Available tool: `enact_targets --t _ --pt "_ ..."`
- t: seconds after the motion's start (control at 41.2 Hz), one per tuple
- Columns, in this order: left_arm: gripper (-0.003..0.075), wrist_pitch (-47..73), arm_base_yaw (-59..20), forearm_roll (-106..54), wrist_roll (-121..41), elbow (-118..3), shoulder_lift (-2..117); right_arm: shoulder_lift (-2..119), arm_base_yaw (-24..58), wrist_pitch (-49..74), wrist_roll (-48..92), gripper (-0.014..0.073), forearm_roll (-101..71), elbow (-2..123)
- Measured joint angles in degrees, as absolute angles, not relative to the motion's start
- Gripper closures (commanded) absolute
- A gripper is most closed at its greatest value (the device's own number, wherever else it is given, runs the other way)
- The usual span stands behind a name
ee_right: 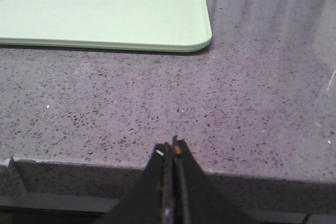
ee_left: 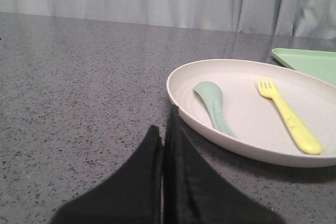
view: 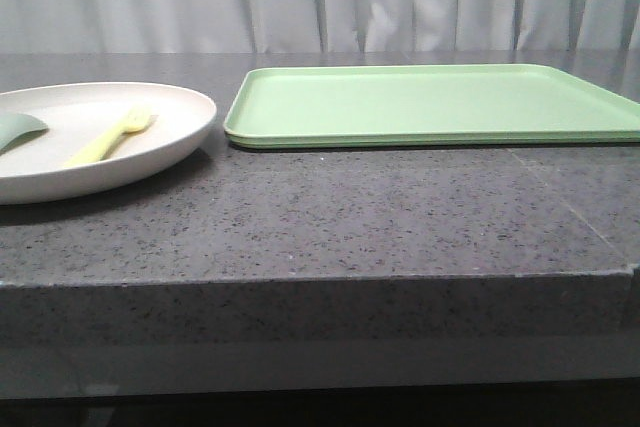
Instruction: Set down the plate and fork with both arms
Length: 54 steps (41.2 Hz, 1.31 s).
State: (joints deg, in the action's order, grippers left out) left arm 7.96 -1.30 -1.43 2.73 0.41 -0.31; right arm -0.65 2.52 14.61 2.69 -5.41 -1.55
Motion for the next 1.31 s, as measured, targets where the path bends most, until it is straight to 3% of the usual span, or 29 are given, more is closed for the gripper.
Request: enact_targets --t 1.069,1.312 --pt "0.0739 7.8 -1.3 -1.4 2.7 0.4 -0.3 -0.6 2.5 14.5 2.7 0.0715 -5.4 -1.6" --pt "0.0739 0.0 -1.3 -1.4 2.7 0.4 -0.3 -0.6 2.5 14.0 2.7 0.0715 -9.1 -1.6"
